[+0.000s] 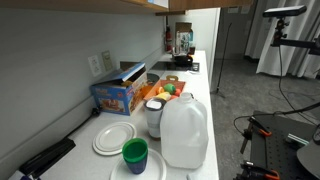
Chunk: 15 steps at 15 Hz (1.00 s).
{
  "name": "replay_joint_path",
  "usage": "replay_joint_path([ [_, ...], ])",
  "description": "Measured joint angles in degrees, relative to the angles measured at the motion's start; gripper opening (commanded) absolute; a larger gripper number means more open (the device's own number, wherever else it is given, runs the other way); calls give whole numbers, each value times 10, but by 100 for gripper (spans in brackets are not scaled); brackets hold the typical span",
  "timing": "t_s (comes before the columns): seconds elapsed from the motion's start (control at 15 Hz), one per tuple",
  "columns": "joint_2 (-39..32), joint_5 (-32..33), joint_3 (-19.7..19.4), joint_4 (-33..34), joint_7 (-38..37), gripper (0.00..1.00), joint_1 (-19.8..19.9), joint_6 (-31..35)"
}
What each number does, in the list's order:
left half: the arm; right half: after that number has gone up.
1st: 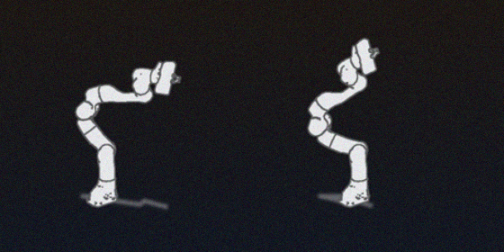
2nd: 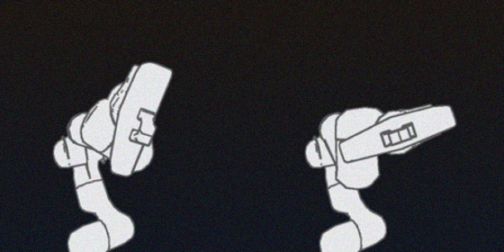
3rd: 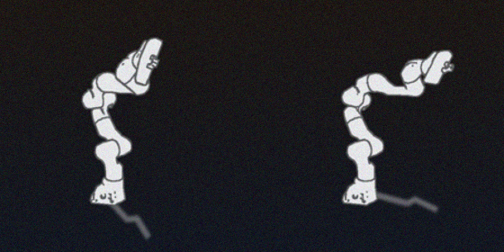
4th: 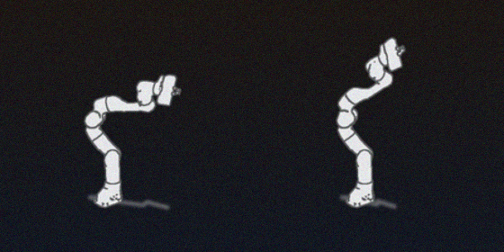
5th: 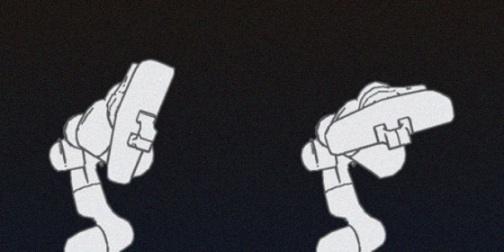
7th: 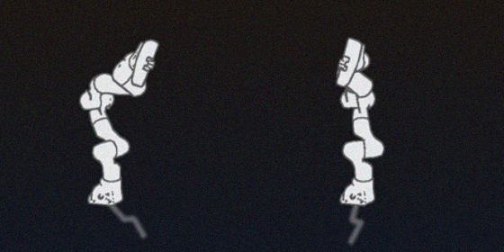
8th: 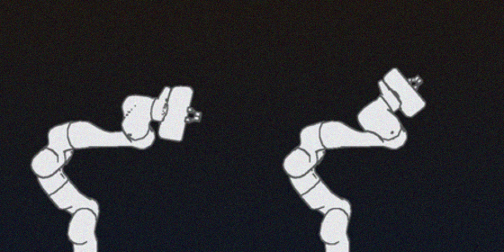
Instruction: Close the overhead cabinet door
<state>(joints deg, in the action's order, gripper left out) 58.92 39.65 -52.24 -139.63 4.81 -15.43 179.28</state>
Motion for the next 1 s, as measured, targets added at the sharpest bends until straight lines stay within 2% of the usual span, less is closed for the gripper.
replay_joint_path([
  [0.2,21,-106,-1,49,98,100,-33,-104],
  [0.33,19,-141,-3,76,132,100,-44,-144],
  [1.0,19,-144,-3,80,134,100,-46,-151],
])
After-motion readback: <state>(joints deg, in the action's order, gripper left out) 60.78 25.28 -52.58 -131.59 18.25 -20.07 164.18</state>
